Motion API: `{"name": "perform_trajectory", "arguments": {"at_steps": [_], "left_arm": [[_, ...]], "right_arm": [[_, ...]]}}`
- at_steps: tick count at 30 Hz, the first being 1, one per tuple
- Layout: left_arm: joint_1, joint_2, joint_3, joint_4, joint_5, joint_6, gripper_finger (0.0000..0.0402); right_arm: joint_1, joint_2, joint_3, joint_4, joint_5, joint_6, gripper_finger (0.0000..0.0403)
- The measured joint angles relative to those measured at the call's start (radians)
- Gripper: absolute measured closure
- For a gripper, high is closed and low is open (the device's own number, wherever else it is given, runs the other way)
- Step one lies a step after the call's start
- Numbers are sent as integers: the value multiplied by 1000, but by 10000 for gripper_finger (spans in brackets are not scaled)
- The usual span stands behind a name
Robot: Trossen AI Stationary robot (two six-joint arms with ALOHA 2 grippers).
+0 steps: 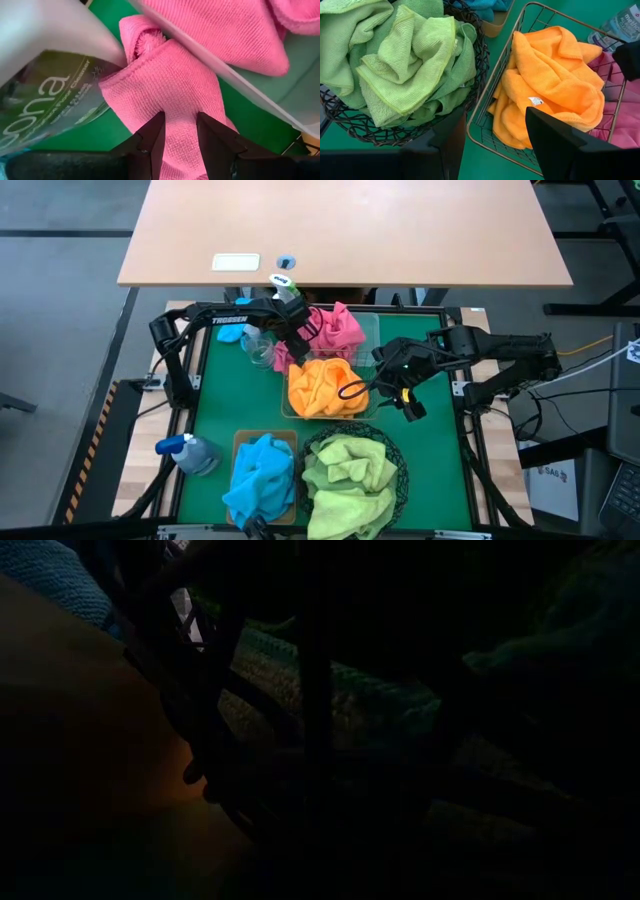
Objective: Sort microfiber towel by color & place in baskets
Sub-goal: Put the pink microfiber towel into the transparent bin
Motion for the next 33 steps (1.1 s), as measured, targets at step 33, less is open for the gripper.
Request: {"name": "perform_trajectory", "arguments": {"at_steps": [33], "left_arm": [[62, -5, 0, -2, 125, -332, 289]], "right_arm": [[0, 0, 0, -3, 0, 0, 198]]}}
